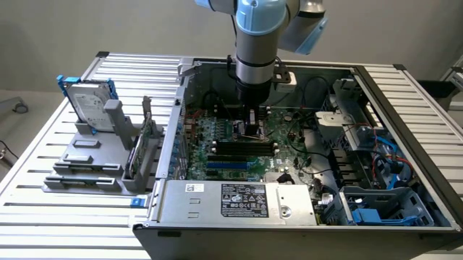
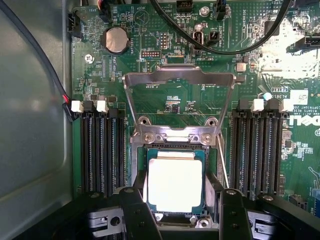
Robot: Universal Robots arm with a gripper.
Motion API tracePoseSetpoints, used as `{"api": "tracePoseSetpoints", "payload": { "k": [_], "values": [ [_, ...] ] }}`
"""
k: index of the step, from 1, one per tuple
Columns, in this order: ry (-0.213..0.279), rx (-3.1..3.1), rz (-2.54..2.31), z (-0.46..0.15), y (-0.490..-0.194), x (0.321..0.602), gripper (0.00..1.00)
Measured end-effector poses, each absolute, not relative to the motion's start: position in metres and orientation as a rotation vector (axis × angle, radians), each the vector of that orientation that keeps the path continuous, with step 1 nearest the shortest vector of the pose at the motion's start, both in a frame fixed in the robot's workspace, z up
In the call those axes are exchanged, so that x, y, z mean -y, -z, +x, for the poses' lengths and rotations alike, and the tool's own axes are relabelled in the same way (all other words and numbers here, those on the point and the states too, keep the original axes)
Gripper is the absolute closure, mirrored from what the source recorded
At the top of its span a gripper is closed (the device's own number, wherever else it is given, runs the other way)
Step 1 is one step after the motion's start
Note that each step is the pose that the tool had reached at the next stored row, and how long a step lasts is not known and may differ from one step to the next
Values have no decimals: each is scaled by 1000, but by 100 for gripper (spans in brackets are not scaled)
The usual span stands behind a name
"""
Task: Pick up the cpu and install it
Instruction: 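Place the cpu into insertion slot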
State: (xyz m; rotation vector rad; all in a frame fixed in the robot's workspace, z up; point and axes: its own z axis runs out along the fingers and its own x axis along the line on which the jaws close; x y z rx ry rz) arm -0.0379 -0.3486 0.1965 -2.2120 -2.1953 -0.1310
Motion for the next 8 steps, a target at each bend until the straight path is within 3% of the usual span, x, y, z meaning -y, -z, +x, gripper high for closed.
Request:
{"api": "tracePoseSetpoints", "payload": {
  "k": [8],
  "values": [
    [127,2198,-2215,-38,-196,349,46]
  ]
}}
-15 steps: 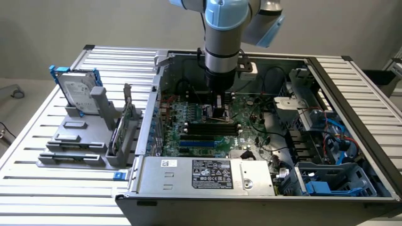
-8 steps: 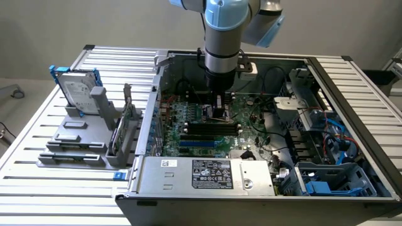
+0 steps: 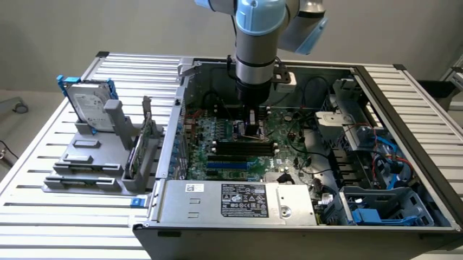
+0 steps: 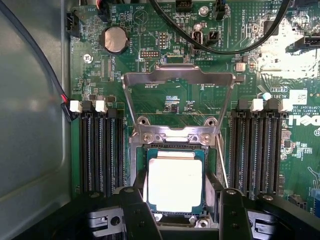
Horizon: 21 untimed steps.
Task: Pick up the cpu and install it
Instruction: 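Place the cpu into insertion slot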
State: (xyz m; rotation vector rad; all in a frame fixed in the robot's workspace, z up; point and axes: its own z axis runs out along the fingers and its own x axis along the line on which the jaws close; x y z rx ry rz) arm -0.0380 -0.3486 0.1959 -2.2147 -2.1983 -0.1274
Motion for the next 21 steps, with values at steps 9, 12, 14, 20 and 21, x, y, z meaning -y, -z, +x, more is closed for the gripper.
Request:
{"api": "tracePoseSetpoints", "payload": {
  "k": [9,12,14,20,21],
  "values": [
    [128,2198,-2215,-38,-196,348,44],
    [128,2198,-2215,-38,-196,348,38],
    [127,2198,-2215,-38,-196,349,38],
    [127,2198,-2215,-38,-206,349,38],
    [128,2198,-2215,-38,-209,349,38]
  ]
}}
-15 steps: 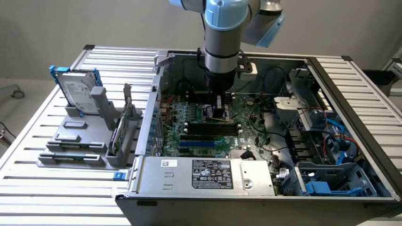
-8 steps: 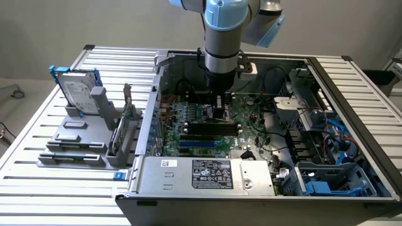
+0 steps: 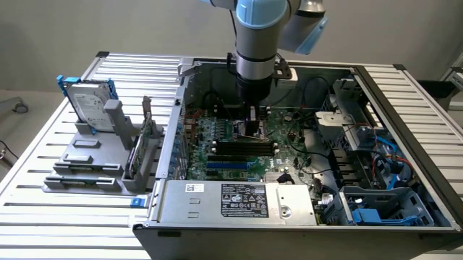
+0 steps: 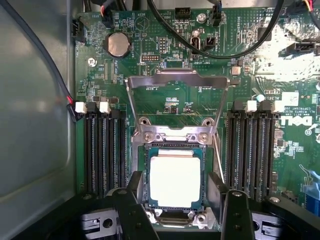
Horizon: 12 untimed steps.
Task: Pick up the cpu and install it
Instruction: 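Place the cpu into insertion slot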
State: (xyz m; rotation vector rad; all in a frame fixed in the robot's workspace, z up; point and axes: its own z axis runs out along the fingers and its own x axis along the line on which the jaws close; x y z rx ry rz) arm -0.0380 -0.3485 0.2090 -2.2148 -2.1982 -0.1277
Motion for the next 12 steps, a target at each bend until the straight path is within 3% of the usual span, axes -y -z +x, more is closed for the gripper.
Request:
{"api": "tracePoseSetpoints", "payload": {
  "k": [10,12],
  "values": [
    [160,2169,-2212,-48,-227,349,40],
    [171,2161,-2209,-53,-230,349,53]
  ]
}}
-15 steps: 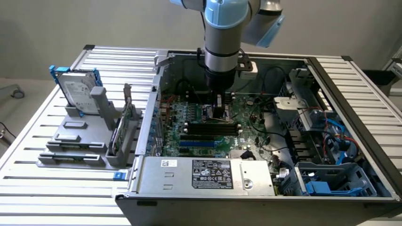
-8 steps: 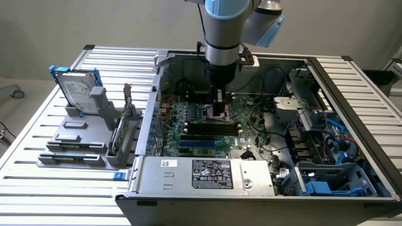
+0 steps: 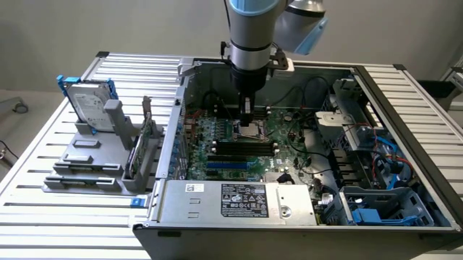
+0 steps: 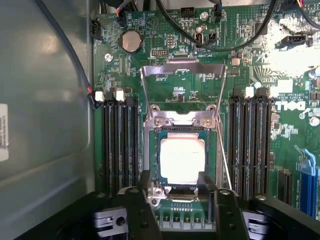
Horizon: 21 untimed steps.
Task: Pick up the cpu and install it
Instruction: 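Place the cpu into insertion slot, then close the cpu cover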
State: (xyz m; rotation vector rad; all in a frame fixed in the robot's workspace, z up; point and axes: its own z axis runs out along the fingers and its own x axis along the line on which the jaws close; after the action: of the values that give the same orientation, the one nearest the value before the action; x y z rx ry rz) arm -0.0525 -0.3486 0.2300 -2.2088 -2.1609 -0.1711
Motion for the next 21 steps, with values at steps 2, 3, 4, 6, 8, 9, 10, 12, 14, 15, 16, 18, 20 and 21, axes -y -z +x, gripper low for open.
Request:
{"api": "tracePoseSetpoints", "payload": {
  "k": [2,3,4,6,8,9,10,12,14,15,16,18,20,21],
  "values": [
    [180,2155,-2206,-57,-232,349,58],
    [183,2153,-2205,-60,-233,349,58],
    [185,2150,-2203,-62,-234,349,70],
    [189,2146,-2201,-66,-235,350,76],
    [191,2142,-2198,-70,-235,350,82],
    [190,2140,-2198,-72,-236,351,88],
    [190,2140,-2197,-73,-236,351,89],
    [190,2140,-2197,-73,-236,351,89],
    [190,2140,-2197,-73,-236,351,89],
    [190,2140,-2197,-73,-236,351,89],
    [190,2140,-2197,-73,-236,351,89],
    [190,2140,-2197,-73,-236,351,89],
    [190,2140,-2197,-73,-236,351,89],
    [190,2140,-2197,-73,-236,351,89]
  ]
}}
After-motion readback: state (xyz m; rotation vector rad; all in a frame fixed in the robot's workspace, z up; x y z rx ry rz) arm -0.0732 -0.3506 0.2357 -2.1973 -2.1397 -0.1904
